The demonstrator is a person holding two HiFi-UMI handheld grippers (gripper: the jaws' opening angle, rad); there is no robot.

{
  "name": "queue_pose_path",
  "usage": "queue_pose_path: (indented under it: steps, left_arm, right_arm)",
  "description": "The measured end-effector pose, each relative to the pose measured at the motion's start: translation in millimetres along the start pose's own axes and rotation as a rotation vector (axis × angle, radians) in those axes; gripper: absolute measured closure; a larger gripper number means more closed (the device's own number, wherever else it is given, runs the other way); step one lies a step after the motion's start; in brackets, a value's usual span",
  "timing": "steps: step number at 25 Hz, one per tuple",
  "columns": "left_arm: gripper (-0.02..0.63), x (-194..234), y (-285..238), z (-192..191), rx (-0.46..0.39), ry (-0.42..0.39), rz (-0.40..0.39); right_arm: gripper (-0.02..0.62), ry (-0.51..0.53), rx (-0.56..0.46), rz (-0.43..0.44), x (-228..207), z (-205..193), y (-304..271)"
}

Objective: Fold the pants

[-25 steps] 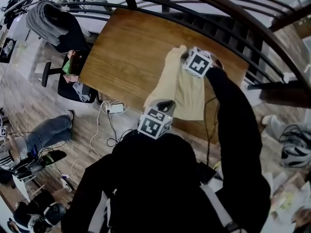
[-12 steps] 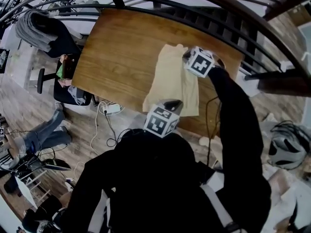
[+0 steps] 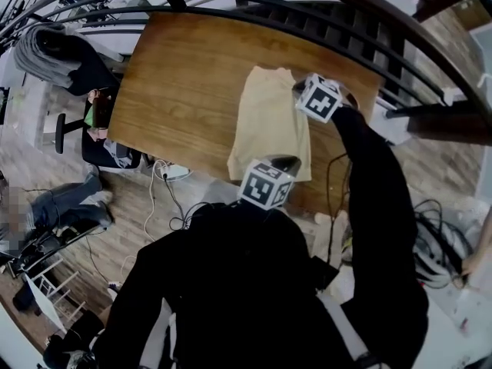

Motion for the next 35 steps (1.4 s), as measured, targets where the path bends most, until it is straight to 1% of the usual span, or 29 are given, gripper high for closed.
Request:
queue_pose_path:
  steps: [5,8,11,17,25,30,32,35]
  left_arm:
    - [0.580,2.8,-21.5,-2.8,0.011,0.043,-0.023]
    - [0.580,5.4,-30.6,-3.1,0.029,0.057,-0.017]
    - [0.580,6.3,-41.5,-4.7,0.038,0.068,-0.029]
    - [0.580,9.5,-53.2,-9.0,0.066,0.069,-0.007]
    - [0.580,12.7,-71.3,-12.9,0.065,0.094,-0.019]
    - [0.580,17.7,-79.8,-18.3,0.096,0.105,-0.005]
    - [0.580,17.7,-83.5,-20.5,0.108,0.102,0.003]
    - [0.580,17.7,-89.7,-20.1,0.103,0.072,0.008]
  right_arm:
    - [0.586,-0.003,0.018,0.004,2.8,-16.5,-10.7]
    - [0.585,-0.009,0.022,-0.002,2.5,-22.0,-16.2]
    - [0.586,-0.020,0.026,0.000,2.8,-29.1,-19.7]
    - [0.584,-0.039,0.039,0.007,6.1,-41.2,-24.9]
    - [0.584,-0.074,0.055,0.023,9.2,-55.1,-35.8]
    - [0.584,-0.105,0.078,0.038,10.2,-63.3,-42.5]
    - [0.584,-0.125,0.087,0.043,10.3,-68.5,-43.9]
    - [0.584,-0.170,0.089,0.064,12.0,-74.7,-45.3]
Point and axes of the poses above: the fingertips, and each gripper's own axes: y backward along the fingers, x to its left, z out of its top, the point moved 9 cm from there along y, backward along the fingers, and after that the axes turned 15 degrees about -z, right-handed, at the moved point
